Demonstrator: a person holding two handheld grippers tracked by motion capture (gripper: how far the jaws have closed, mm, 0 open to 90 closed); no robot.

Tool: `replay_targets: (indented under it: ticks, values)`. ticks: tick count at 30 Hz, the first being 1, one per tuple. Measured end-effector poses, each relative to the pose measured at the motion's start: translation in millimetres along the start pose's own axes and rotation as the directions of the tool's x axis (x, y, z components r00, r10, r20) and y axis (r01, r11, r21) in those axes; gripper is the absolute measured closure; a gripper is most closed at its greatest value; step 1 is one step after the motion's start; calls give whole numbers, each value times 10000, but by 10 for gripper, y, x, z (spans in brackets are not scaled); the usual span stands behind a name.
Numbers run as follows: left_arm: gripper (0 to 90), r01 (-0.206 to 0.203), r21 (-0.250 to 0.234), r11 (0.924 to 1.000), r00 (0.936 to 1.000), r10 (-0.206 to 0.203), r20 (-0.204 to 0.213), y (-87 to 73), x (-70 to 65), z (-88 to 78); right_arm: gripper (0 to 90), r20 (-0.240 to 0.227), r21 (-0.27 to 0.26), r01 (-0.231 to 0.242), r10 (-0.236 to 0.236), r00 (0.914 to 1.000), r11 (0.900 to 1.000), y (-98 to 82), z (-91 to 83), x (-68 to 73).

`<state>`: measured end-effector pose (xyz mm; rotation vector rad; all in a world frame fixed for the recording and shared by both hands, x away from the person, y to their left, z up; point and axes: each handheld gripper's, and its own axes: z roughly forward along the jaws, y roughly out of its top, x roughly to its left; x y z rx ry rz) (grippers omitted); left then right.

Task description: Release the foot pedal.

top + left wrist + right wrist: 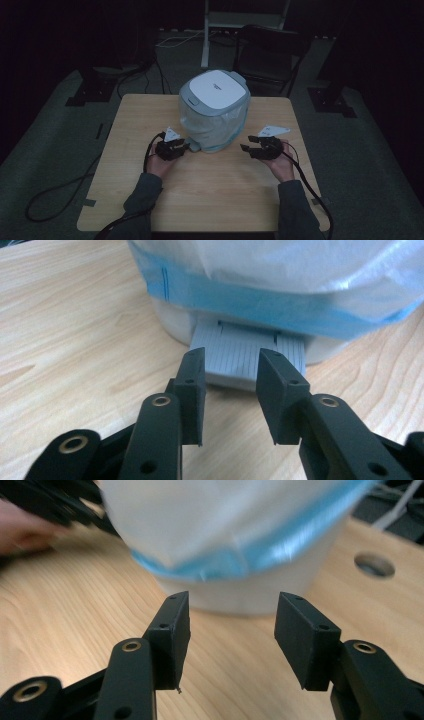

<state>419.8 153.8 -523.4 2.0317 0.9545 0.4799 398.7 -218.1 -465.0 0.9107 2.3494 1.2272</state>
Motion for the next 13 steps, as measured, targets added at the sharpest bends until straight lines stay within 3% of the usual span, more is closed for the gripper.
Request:
replay_targets:
  ticks: [2,4,7,10,13]
  values:
    - [623,16,10,10000,10000,-16,-17,-37,-5,-29,467,83,276,-24,22,10000,9996,-129,99,-40]
    - [615,167,-79,9998,9999,-167,-13,-86,-22,-55,467,499,374,-162,143,9986,9992,-283,204,-82]
    - [606,233,-113,9997,9997,-234,-25,-167,-56,-74,468,601,300,-930,910,9940,9952,-493,337,-168]
    - [598,386,-35,9992,9993,-386,-15,-211,-71,-86,426,1042,668,-865,792,9914,9940,-567,427,-196]
    - [586,385,-220,9990,9992,-386,-54,-225,-94,-117,411,877,709,-887,824,9927,9935,-614,476,-200]
